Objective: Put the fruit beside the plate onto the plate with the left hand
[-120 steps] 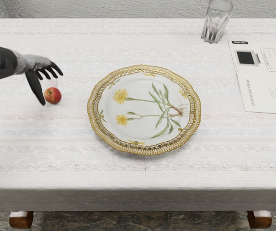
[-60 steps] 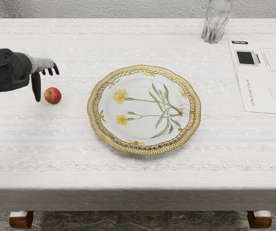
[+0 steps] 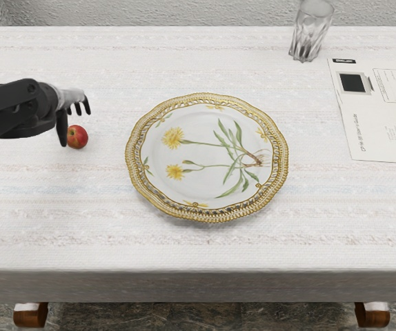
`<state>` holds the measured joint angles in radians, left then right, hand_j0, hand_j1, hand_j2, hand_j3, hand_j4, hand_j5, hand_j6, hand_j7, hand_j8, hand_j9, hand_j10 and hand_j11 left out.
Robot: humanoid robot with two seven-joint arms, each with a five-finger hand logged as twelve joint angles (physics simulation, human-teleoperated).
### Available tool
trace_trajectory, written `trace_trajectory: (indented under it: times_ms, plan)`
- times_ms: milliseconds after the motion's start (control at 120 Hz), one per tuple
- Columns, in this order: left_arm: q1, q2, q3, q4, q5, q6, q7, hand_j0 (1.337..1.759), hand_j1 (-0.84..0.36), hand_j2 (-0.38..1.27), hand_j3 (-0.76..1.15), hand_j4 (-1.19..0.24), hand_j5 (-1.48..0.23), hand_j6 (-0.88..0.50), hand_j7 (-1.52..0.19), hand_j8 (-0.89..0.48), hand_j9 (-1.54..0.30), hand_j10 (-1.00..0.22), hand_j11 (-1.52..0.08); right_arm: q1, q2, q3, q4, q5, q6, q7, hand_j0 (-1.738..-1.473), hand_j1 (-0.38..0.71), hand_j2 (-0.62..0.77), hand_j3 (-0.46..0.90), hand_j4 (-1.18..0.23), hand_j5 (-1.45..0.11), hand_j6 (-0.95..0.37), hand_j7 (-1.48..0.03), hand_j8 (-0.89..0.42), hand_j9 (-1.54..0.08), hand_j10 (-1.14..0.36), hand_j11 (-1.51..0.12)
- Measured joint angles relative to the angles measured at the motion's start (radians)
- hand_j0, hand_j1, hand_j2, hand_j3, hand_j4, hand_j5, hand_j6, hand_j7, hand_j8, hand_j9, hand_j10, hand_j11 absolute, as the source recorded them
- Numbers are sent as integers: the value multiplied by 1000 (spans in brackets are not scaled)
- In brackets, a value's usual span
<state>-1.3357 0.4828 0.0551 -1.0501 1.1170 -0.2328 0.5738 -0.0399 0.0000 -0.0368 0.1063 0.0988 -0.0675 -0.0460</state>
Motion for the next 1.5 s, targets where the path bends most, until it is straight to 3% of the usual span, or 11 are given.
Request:
trace_trajectory:
  times_ms: [392, 1000, 1500]
  plan:
    - [28, -64, 6, 114, -1, 19, -36, 1658, -63, 72, 0, -347, -449, -348, -448, -348, -448, -347, -448, 0, 0, 0, 0, 0, 0, 0, -1658, -310, -6, 0, -33, -43, -34, -43, -33, -43, -33, -43]
    - [56, -79, 19, 121, -1, 53, -41, 1658, -80, 74, 0, -362, -467, -362, -467, -362, -467, -361, -467, 0, 0, 0, 0, 0, 0, 0, -1658, -310, -6, 0, -33, -43, -34, -43, -33, -43, -33, -43]
    - [81, -102, 47, 138, 4, 123, -42, 1658, -175, 97, 0, -464, -556, -466, -556, -472, -576, -452, -576, 0, 0, 0, 0, 0, 0, 0, -1658, -310, -6, 0, -33, -43, -34, -43, -33, -43, -33, -43]
